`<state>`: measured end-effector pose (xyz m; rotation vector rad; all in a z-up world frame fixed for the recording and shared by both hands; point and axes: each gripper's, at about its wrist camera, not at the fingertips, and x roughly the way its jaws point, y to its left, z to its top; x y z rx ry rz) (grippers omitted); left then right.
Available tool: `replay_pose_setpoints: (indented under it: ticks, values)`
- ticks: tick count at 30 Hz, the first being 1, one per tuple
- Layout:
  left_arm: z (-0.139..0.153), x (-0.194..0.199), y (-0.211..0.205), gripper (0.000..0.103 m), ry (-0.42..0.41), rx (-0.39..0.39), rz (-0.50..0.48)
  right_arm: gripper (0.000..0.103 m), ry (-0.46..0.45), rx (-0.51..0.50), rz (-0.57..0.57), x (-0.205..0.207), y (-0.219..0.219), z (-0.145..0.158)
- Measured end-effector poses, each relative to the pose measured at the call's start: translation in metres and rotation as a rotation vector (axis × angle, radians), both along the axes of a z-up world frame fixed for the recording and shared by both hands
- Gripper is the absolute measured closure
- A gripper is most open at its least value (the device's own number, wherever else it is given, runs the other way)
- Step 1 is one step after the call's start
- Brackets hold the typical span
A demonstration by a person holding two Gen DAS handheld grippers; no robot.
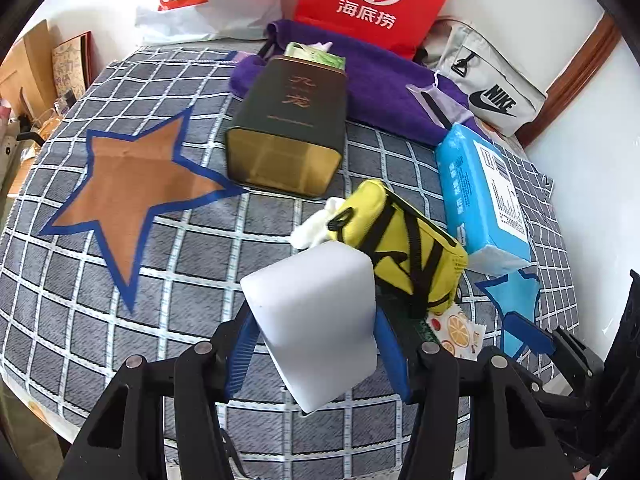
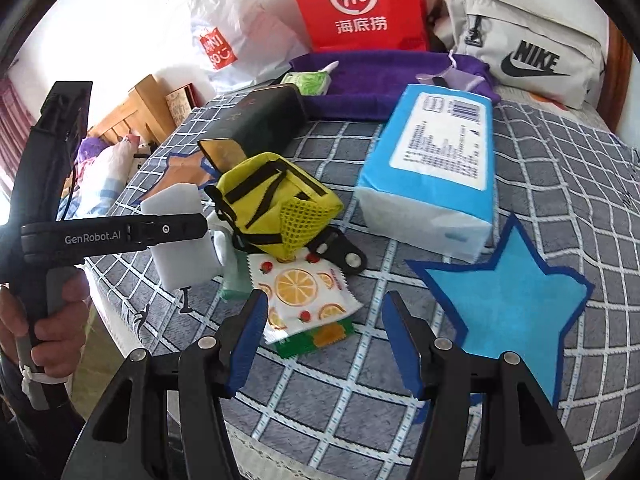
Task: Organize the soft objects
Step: 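Grasp white foam sponge with left tool while right tool approaches yellow pouch, then close right tool on yellow Adidas pouch and lift it while left holds sponge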
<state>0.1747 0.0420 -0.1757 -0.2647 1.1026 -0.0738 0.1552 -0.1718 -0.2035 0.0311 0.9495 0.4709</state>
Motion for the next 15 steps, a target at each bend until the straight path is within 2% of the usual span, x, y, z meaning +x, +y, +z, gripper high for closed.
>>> replay_pose_setpoints:
  ticks: [7,9,15]
  values:
    - [-0.003,-0.001,0.034,0.049,0.006,-0.024,0.054,0.044,-0.056,-0.042,0.074,0.014,0.035,0.012]
    - [-0.004,-0.002,0.044,0.049,0.007,-0.036,0.07,0.04,-0.062,-0.064,0.096,0.02,0.047,0.014]
    - [-0.009,-0.003,0.066,0.049,0.011,-0.084,0.097,0.039,-0.077,-0.116,0.145,0.036,0.076,0.017]
